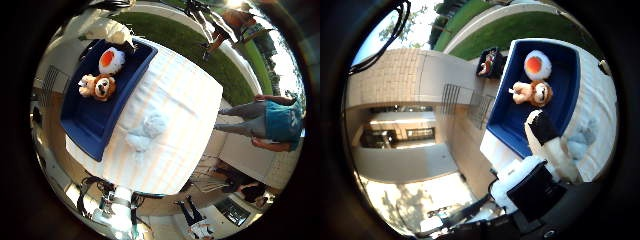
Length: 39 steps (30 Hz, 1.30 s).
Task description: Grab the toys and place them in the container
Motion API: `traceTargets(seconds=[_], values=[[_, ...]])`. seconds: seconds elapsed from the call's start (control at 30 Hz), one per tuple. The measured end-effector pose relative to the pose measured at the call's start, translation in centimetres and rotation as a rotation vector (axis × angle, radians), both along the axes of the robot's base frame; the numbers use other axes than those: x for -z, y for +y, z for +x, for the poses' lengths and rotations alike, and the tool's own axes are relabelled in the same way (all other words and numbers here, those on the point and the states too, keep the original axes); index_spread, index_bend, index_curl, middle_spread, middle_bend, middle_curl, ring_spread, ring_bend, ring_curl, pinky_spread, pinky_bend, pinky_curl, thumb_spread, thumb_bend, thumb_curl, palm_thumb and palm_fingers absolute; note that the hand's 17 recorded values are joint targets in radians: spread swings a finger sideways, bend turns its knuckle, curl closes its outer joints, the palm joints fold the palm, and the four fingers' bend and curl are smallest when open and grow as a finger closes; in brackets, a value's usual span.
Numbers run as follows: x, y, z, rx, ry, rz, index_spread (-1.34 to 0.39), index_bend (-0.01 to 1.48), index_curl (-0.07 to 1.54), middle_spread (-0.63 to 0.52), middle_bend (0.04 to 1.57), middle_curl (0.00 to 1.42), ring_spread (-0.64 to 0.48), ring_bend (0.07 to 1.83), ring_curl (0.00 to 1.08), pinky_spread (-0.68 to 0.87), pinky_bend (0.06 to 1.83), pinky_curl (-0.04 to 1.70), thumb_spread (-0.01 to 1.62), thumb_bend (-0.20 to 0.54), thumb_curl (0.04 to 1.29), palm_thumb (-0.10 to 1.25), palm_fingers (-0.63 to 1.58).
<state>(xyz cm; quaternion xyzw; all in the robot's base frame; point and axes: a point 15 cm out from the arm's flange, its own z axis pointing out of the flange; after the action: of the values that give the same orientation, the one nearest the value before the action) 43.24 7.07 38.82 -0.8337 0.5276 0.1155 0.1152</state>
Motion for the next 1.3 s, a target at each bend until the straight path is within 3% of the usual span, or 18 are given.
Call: traceTargets(seconds=[0.27, 0.57, 0.9, 1.03, 1.1, 1.2, 1.23, 1.27, 1.3], values=[[2.1, -4.7, -5.7, -0.009, 0.018, -0.083, -0.43, 0.17, 0.33, 0.06, 0.17, 0.32, 0.29, 0.47, 0.30, 0.48, 0.79, 0.34, 1.15, -0.026, 0.48, 0.74, 0.00], [7.0, -10.3, -7.4, 0.040, 0.116, -0.096, -0.38, 0.18, 0.31, 0.06, 0.17, 0.32, 0.28, 0.45, 0.30, 0.49, 0.75, 0.30, 1.15, -0.026, 0.47, 0.74, 0.05], [17.1, -12.8, -3.1, 0.040, 0.154, -0.178, -0.37, 0.19, 0.31, 0.05, 0.16, 0.31, 0.27, 0.41, 0.30, 0.47, 0.67, 0.26, 1.15, -0.023, 0.46, 0.75, 0.05], [23.5, -11.8, -1.6, -0.001, 0.220, -0.196, -0.37, 0.19, 0.31, 0.05, 0.16, 0.31, 0.27, 0.40, 0.30, 0.47, 0.66, 0.26, 1.15, -0.023, 0.46, 0.75, 0.04], [24.1, -12.2, -1.7, -0.008, 0.238, -0.236, -0.37, 0.21, 0.32, 0.03, 0.17, 0.31, 0.26, 0.37, 0.30, 0.45, 0.61, 0.25, 1.15, -0.019, 0.46, 0.76, 0.01], [24.3, -12.9, -0.9, -0.009, 0.207, -0.267, -0.29, 0.30, 0.34, 0.01, 0.24, 0.33, 0.25, 0.36, 0.29, 0.45, 0.54, 0.21, 1.14, -0.016, 0.47, 0.79, 0.21], [24.3, -13.0, -0.5, -0.006, 0.188, -0.270, -0.29, 0.33, 0.34, 0.00, 0.29, 0.35, 0.25, 0.37, 0.28, 0.45, 0.52, 0.20, 1.13, -0.016, 0.46, 0.79, 0.37], [23.2, -13.2, 0.4, -0.002, 0.131, -0.274, -0.33, 0.29, 0.32, -0.02, 0.45, 0.39, 0.23, 0.58, 0.33, 0.44, 0.57, 0.20, 1.13, -0.012, 0.47, 0.81, 0.80], [22.9, -13.3, 0.4, 0.000, 0.126, -0.273, -0.35, 0.22, 0.26, -0.02, 0.48, 0.39, 0.22, 0.61, 0.29, 0.43, 0.56, 0.15, 1.12, -0.012, 0.47, 0.81, 0.91]])
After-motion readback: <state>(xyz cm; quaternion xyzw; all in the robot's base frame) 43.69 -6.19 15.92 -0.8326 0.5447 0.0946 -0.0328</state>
